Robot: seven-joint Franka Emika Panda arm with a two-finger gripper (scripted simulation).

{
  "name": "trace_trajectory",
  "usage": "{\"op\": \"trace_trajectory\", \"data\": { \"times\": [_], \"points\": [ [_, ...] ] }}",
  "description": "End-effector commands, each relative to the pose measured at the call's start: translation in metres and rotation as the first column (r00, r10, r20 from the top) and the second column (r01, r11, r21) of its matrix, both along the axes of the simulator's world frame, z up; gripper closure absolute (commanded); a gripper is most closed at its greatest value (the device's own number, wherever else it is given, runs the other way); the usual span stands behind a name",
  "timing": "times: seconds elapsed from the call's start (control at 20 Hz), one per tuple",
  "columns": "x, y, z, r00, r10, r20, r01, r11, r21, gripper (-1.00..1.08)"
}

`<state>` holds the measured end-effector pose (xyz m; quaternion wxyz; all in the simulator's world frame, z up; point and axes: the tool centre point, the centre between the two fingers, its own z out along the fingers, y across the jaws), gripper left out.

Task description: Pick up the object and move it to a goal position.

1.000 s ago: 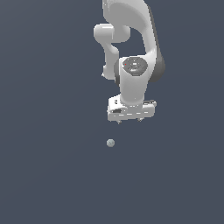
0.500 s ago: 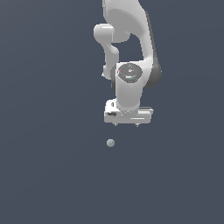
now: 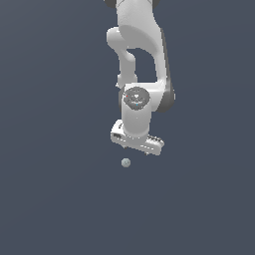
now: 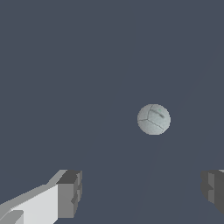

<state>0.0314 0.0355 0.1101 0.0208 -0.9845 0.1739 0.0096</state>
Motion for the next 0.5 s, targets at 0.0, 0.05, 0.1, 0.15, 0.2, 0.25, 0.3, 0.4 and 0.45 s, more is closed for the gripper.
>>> {"op": "trace_trajectory", "data": {
  "times": [0.0,0.05,0.1,0.15,0.2,0.25,0.3,0.4,0.45],
  "points": [
    [0.005,-0.01,-0.009,0.997,-0.08,0.0,0.08,0.997,-0.009,-0.92],
    [0.007,-0.013,-0.012,0.994,-0.108,0.0,0.108,0.994,-0.013,-0.92],
    [0.009,-0.017,-0.015,0.991,-0.135,0.001,0.135,0.991,-0.016,-0.92],
    [0.01,-0.02,-0.018,0.987,-0.159,0.001,0.159,0.987,-0.02,-0.92],
    [0.012,-0.023,-0.021,0.983,-0.183,0.002,0.183,0.983,-0.023,-0.92],
    [0.013,-0.025,-0.023,0.979,-0.204,0.003,0.204,0.979,-0.026,-0.92],
    [0.014,-0.028,-0.026,0.975,-0.224,0.004,0.224,0.974,-0.028,-0.92],
    [0.016,-0.033,-0.03,0.966,-0.258,0.006,0.258,0.966,-0.033,-0.92],
    [0.017,-0.035,-0.032,0.962,-0.272,0.007,0.273,0.961,-0.035,-0.92]
  ]
}}
